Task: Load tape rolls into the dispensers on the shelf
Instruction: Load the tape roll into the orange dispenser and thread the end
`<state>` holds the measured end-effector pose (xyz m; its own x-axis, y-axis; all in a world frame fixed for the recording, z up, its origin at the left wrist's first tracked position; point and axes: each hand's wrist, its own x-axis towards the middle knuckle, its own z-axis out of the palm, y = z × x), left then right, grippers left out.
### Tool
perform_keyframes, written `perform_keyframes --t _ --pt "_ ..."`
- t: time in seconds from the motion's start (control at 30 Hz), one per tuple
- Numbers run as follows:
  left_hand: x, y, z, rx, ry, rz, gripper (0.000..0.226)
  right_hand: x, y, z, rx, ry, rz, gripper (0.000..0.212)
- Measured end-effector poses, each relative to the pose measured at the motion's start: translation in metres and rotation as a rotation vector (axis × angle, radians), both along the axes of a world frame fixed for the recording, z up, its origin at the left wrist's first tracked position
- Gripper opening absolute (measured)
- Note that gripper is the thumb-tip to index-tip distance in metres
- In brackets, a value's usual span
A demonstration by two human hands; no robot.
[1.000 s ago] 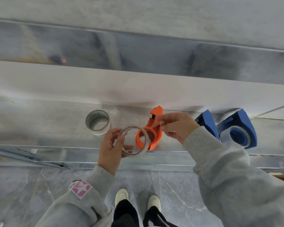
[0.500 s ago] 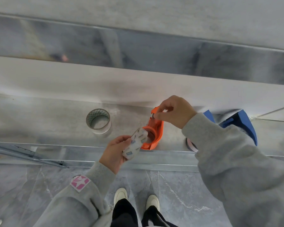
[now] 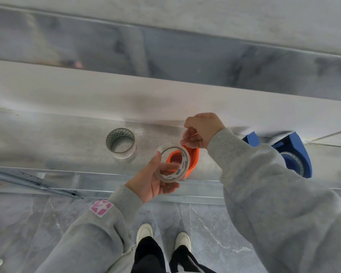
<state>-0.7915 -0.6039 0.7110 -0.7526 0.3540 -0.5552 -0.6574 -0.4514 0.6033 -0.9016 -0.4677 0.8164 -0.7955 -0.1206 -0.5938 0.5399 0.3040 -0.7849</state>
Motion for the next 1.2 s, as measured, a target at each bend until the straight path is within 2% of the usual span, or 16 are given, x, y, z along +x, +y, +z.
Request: perform_keyframes --t 0.07,0.23,0.33,0.43,0.53,0.6,0.7,0.83,1.03,1.13,1.2 --pt "-0.004 0.003 0.003 -0.093 0.014 -0.013 0.073 -0.004 0.0 -0.008 0.014 -0.009 -0.049 0.011" --pt "-0.018 0.013 0.0 -0.541 0.059 0.037 0.076 -0.01 -0.002 -0.032 0.134 0.04 -0.14 0.022" --pt "-0.023 0.018 -0.003 -0.602 0.027 0.044 0.072 -0.008 0.0 -0.044 0.216 0.103 -0.14 0.022" --pt "-0.027 0.023 -0.007 -0.687 0.045 0.058 0.072 -0.007 0.004 -0.052 0.188 0.122 -0.161 0.016" --pt "-0.028 0.026 -0.017 -0.982 0.143 -0.02 0.072 -0.006 0.008 -0.058 0.147 0.142 -0.188 0.012" --pt "-0.024 0.031 -0.021 -1.11 0.159 -0.104 0.064 -0.005 0.011 -0.06 0.149 0.155 -0.189 0.014" --pt "-0.019 0.041 -0.023 -1.132 0.191 -0.114 0.058 -0.002 0.013 -0.06 0.183 0.191 -0.173 0.016" --pt "-0.024 0.052 -0.023 -1.156 0.216 -0.144 0.056 0.004 0.016 -0.066 0.34 0.311 -0.148 0.006" --pt "-0.023 0.066 -0.025 -1.078 0.074 -0.086 0.071 0.017 0.02 -0.078 0.291 0.403 -0.162 0.016" --pt "-0.024 0.072 -0.021 -0.909 -0.074 -0.032 0.091 0.02 0.024 -0.082 0.282 0.401 -0.181 0.013" --pt "-0.024 0.076 -0.019 -0.855 -0.13 0.008 0.096 0.021 0.027 -0.084 0.254 0.414 -0.213 0.016"
